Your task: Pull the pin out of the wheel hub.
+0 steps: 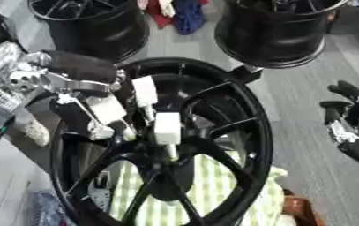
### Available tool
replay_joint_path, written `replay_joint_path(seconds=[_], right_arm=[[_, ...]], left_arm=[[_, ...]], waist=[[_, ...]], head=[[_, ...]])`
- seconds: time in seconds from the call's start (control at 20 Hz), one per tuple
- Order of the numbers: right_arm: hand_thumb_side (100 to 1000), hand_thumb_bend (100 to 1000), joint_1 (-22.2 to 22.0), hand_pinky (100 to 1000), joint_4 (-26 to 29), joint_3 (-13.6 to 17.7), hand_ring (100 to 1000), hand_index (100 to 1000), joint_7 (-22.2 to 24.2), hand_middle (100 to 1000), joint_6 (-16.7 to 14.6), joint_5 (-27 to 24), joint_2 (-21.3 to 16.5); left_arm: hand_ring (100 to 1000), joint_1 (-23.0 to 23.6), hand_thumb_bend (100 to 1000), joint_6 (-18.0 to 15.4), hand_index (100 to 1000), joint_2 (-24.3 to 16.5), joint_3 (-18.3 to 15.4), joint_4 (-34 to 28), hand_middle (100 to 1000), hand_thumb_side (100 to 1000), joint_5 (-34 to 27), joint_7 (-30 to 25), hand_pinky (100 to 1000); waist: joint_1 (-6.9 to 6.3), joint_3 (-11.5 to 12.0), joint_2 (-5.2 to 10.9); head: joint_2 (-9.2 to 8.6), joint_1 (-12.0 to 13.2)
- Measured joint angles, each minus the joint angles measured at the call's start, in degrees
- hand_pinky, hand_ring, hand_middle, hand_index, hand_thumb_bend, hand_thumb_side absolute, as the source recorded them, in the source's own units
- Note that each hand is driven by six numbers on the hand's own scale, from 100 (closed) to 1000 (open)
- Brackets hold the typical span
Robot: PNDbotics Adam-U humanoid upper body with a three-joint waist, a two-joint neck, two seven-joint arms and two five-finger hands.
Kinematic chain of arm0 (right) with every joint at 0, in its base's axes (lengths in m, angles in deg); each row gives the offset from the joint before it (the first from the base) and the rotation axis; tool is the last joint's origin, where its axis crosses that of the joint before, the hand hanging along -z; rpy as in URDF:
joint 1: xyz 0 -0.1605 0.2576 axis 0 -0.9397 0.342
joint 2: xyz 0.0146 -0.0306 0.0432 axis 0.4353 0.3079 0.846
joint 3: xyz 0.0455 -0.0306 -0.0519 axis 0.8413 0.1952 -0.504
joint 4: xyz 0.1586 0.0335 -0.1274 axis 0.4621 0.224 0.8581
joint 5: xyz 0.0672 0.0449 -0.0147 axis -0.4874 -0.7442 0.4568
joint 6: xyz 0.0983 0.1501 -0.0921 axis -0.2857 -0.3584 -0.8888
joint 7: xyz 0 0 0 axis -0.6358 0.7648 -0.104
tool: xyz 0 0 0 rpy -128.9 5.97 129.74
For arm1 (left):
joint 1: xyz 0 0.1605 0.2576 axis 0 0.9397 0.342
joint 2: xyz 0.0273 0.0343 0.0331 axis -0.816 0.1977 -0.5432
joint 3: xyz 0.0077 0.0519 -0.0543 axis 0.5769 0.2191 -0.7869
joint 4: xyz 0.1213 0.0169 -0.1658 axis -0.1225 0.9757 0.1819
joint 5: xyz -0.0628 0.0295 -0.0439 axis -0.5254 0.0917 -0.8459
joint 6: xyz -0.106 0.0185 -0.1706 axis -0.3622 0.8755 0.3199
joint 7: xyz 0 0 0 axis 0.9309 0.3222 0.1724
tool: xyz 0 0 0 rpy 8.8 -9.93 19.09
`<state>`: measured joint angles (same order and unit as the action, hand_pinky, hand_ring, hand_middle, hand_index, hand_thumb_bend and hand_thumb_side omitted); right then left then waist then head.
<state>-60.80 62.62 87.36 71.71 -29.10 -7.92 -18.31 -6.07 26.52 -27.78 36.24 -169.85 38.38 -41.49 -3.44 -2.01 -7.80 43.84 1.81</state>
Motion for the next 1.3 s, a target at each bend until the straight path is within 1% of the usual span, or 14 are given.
replay_joint_path(seconds=[0.2, 0.4, 0.5, 0.65, 0.9, 1.0, 1.2, 1.25, 1.3], right_arm=[[357, 100, -0.34, 851, 0.00, 0.01, 801, 972, -0.04, 908, 0.02, 0.00, 0.00], [356, 100, -0.40, 851, 0.00, 0.03, 801, 972, -0.07, 908, 0.02, 0.00, 0.00], [356, 100, -0.42, 851, 0.00, 0.05, 801, 972, -0.21, 908, 0.07, 0.02, 0.00], [355, 100, -0.42, 851, 0.00, 0.15, 800, 972, -0.32, 908, 0.02, 0.05, 0.00], [355, 100, -0.41, 851, -0.01, 0.38, 800, 972, -0.48, 907, -0.02, 0.05, 0.00], [355, 100, -0.40, 851, -0.01, 0.38, 800, 972, -0.51, 907, 0.01, 0.05, 0.00], [354, 100, -0.39, 851, -0.01, 0.38, 800, 972, -0.53, 907, 0.03, 0.05, 0.00], [354, 100, -0.39, 851, -0.01, 0.38, 800, 972, -0.54, 907, 0.03, 0.05, 0.00], [354, 100, -0.38, 851, -0.01, 0.39, 800, 972, -0.55, 907, 0.03, 0.05, 0.00]], left_arm=[[340, -0.61, 100, 0.66, 615, -0.88, -4.09, -0.32, 380, 249, 0.25, -0.01, 212], [348, -0.87, 100, 1.64, 623, -2.46, -8.78, -0.39, 388, 224, 1.17, 1.47, 220], [348, 0.21, 100, 2.28, 625, -3.79, -11.21, 0.00, 389, 217, 2.50, 2.94, 221], [347, 3.13, 100, 3.45, 629, -5.75, -14.65, 2.20, 391, 207, 4.63, 5.65, 226], [369, 8.31, 100, 5.92, 655, -7.65, -19.62, 8.96, 415, 173, 8.33, 10.15, 258], [393, 9.63, 100, 6.77, 673, -7.75, -20.92, 12.25, 439, 154, 10.06, 11.42, 288], [408, 11.64, 100, 8.62, 683, -7.64, -23.03, 20.12, 452, 126, 13.43, 13.37, 308], [440, 12.17, 100, 9.06, 705, -7.49, -23.54, 22.28, 480, 101, 13.98, 13.80, 348], [466, 12.77, 100, 9.50, 723, -7.11, -24.00, 24.51, 506, 103, 14.45, 14.19, 381]], waist=[[0.02, 0.13, 0.04], [0.04, 0.25, 0.05], [0.04, 0.28, 0.05], [0.05, 0.34, 0.05], [0.36, 0.46, 0.03], [0.49, 0.53, 0.02], [0.74, 0.50, -0.04], [0.84, 0.46, -0.06], [0.90, 0.43, -0.07]], head=[[0.00, -0.05], [0.00, -0.08], [0.00, -0.14], [0.00, -0.39], [0.00, -0.63], [0.00, -0.69], [0.00, -0.81], [0.00, -0.83], [0.00, -0.83]])
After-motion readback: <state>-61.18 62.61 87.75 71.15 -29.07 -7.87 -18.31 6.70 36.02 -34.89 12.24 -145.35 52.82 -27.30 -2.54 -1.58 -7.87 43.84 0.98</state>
